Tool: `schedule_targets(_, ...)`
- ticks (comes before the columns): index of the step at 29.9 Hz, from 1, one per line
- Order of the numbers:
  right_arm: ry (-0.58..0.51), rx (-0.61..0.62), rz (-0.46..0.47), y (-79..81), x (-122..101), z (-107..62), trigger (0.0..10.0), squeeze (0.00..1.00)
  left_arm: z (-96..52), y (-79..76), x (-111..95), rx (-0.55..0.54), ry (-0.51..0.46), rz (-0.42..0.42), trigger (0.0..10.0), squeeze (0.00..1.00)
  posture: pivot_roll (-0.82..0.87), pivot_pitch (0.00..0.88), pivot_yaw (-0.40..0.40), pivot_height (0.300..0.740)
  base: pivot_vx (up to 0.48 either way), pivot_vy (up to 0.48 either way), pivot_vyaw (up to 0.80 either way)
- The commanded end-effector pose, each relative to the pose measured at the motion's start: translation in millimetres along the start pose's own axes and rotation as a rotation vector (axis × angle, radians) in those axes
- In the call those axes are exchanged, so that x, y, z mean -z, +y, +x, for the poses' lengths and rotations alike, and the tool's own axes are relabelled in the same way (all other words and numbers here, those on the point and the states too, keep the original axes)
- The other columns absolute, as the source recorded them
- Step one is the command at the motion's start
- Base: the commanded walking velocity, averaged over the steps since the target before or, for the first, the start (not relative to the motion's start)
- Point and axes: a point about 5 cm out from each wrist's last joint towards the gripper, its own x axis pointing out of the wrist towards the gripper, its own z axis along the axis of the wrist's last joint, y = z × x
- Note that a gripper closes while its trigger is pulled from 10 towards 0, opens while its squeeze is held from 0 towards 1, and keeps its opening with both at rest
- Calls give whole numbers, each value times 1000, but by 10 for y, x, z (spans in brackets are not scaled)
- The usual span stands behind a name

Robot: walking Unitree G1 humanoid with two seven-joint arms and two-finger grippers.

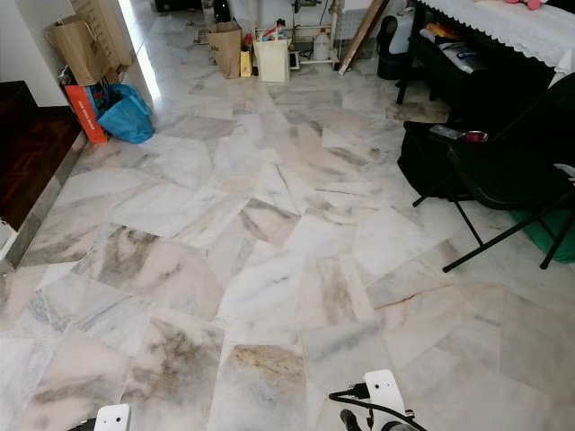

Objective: Hang hanger

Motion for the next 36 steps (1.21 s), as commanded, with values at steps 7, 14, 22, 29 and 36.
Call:
schedule_targets(7, 8, 0, -3, 9, 28, -1, 10000, 0, -6, 29, 37, -13, 19, -15, 10000, 0, -96, 0, 29, 740, 0, 0, 0)
schedule_targets(14, -44, -65, -7, 411, -167, 100, 10000, 0, -11, -49, 61, 25, 13, -75, 10000, 0, -93, 0, 22, 740, 0, 0, 0)
schedule_targets(22, -42, -67, -6, 416, -165, 101, 10000, 0, -10, -48, 55, 26, 10, -78, 10000, 0, -91, 0, 22, 740, 0, 0, 0)
schedule_targets(29, -42, -64, -6, 421, -165, 102, 10000, 0, -11, -51, 60, 28, 11, -80, 10000, 0, -92, 0, 22, 740, 0, 0, 0)
schedule_targets(36, -44, -60, -1, 418, -166, 102, 10000, 0, -10, -59, 51, 30, 7, -82, 10000, 0, -92, 0, 22, 740, 0, 0, 0)
